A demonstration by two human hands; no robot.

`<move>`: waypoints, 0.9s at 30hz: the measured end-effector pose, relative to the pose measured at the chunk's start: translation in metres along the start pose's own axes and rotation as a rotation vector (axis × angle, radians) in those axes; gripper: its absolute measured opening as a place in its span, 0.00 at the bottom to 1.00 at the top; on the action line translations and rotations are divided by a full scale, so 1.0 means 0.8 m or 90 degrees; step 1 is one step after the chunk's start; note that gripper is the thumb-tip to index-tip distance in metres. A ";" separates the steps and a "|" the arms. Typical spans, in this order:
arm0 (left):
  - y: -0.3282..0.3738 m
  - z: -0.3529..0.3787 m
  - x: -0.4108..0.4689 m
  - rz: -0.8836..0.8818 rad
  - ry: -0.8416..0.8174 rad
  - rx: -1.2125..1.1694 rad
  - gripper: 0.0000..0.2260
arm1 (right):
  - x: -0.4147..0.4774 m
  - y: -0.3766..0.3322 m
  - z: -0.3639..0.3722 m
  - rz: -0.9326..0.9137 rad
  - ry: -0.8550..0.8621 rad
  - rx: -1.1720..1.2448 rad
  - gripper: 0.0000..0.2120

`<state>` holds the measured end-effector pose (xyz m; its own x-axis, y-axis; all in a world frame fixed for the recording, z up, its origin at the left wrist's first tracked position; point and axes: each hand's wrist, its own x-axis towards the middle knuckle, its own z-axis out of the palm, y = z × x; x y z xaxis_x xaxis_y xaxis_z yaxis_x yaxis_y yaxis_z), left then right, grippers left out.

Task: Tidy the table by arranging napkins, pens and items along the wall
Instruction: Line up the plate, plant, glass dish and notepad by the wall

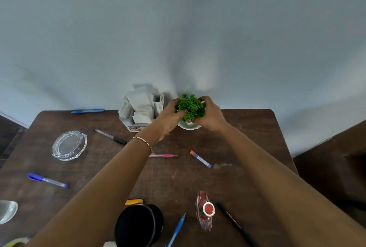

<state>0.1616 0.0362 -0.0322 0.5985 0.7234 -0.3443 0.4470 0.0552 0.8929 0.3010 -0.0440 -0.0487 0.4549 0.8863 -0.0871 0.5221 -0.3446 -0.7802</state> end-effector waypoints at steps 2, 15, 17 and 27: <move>0.003 0.001 -0.003 -0.005 0.004 0.003 0.23 | -0.002 -0.001 0.000 -0.004 -0.006 -0.010 0.36; 0.007 -0.007 -0.023 -0.016 -0.028 0.065 0.31 | -0.012 0.001 -0.004 -0.010 0.022 -0.043 0.37; 0.004 -0.009 -0.021 -0.015 -0.033 0.055 0.30 | -0.010 0.001 -0.005 -0.007 0.033 -0.055 0.34; -0.007 -0.013 -0.049 -0.005 0.011 -0.059 0.27 | -0.032 -0.002 -0.009 0.081 0.099 0.089 0.27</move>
<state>0.1288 0.0149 -0.0208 0.5828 0.7348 -0.3470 0.3880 0.1236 0.9133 0.2938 -0.0688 -0.0405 0.6223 0.7761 -0.1022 0.3530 -0.3947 -0.8483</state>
